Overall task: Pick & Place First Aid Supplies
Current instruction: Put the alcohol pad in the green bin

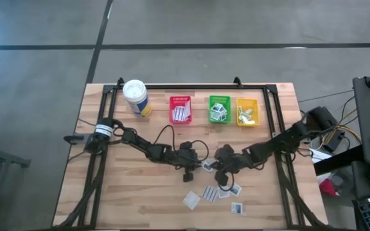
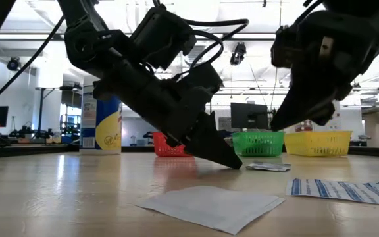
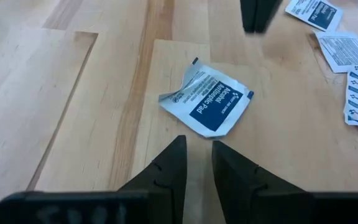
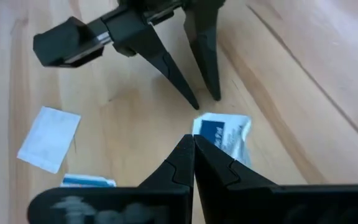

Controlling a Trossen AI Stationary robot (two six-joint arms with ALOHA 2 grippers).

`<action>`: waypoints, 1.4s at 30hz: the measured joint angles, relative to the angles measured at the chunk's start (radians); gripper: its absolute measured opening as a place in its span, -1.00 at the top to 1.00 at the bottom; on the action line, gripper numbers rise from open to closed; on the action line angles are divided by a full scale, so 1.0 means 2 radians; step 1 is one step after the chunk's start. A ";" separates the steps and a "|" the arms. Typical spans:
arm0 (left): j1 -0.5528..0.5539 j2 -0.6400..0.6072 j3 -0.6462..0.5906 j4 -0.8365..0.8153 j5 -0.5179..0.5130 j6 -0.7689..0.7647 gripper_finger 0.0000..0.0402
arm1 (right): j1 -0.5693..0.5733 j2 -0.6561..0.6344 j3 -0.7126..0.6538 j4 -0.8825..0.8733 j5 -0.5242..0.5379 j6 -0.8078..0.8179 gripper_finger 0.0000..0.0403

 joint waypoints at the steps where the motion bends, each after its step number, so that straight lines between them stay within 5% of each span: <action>1: 0.000 0.000 0.000 0.000 0.000 0.000 0.60 | 0.000 -0.008 0.000 -0.011 0.000 0.000 0.96; 10: 0.000 0.000 0.002 0.032 0.000 0.019 0.60 | 0.000 -0.062 0.000 -0.072 0.003 0.000 0.96; 42: 0.000 0.033 0.002 0.062 -0.003 0.004 0.60 | -0.033 -0.056 0.000 -0.148 0.009 0.033 0.90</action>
